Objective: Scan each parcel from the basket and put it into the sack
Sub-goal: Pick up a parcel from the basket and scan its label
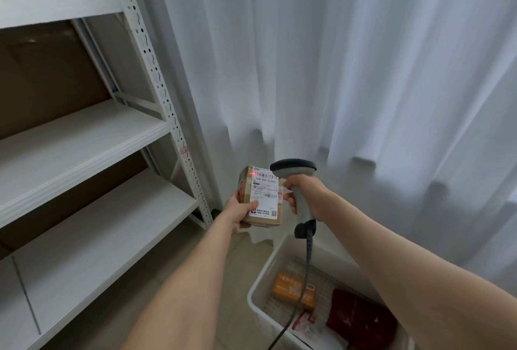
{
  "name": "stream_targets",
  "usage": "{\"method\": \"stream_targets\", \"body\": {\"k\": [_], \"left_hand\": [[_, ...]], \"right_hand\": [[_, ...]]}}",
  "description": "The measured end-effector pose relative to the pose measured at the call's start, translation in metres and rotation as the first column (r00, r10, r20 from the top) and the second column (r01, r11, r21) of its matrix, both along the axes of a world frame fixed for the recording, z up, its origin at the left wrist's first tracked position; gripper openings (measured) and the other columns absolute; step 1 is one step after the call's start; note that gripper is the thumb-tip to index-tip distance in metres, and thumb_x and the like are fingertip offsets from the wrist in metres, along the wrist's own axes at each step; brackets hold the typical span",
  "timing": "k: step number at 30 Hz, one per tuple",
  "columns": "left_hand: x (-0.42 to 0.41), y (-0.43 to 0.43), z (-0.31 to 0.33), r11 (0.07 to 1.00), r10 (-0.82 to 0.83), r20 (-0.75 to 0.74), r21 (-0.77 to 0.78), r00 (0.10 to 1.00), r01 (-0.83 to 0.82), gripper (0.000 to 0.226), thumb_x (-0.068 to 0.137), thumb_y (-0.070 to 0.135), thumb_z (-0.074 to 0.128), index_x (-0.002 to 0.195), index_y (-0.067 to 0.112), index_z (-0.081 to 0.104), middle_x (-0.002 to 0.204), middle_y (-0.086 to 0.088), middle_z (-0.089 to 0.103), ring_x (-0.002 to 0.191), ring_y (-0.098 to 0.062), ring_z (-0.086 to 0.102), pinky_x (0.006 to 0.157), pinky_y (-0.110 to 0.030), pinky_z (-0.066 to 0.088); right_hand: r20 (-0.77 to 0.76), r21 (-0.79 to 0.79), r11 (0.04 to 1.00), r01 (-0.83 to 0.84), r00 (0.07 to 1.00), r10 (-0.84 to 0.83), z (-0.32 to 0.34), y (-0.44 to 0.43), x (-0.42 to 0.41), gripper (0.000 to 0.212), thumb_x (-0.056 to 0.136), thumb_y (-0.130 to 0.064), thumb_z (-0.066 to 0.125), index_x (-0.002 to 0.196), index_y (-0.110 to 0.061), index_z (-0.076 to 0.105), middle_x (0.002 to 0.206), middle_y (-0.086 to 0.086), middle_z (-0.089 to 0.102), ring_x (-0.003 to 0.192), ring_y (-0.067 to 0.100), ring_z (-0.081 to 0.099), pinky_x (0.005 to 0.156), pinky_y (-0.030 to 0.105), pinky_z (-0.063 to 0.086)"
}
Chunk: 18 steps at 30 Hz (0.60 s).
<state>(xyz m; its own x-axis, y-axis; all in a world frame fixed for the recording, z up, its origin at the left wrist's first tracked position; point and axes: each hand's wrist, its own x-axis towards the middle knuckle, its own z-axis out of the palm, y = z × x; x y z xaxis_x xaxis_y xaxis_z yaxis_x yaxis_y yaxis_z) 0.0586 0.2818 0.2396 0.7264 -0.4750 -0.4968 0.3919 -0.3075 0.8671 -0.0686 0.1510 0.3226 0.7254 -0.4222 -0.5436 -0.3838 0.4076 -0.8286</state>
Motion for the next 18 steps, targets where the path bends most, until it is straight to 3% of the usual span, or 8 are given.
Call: {"method": "stream_targets", "body": {"k": [8,18], "left_hand": [[0.007,0.010,0.003,0.999,0.031,0.012,-0.012,0.999,-0.031,0.056,0.088,0.004,0.064,0.136,0.019,0.041,0.120,-0.007,0.062,0.091,-0.026,0.061,0.080,-0.048,0.048],[0.008,0.021,0.004,0.998,0.060,-0.017,-0.004,0.998,-0.060,0.054,0.089,0.006,0.062,0.137,0.019,0.040,0.121,-0.010,0.062,0.097,-0.028,0.061,0.075,-0.048,0.050]], "right_hand": [[-0.001,-0.036,0.999,0.000,1.000,0.000,0.009,0.016,0.009,0.005,0.087,-0.007,0.053,0.091,-0.004,0.053,0.061,0.009,0.054,0.046,0.016,0.047,0.049,0.024,0.044],[-0.012,-0.056,0.998,-0.022,1.000,0.021,0.018,0.027,0.009,0.003,0.089,-0.007,0.053,0.090,-0.005,0.053,0.062,0.008,0.053,0.050,0.015,0.046,0.052,0.026,0.044]]}}
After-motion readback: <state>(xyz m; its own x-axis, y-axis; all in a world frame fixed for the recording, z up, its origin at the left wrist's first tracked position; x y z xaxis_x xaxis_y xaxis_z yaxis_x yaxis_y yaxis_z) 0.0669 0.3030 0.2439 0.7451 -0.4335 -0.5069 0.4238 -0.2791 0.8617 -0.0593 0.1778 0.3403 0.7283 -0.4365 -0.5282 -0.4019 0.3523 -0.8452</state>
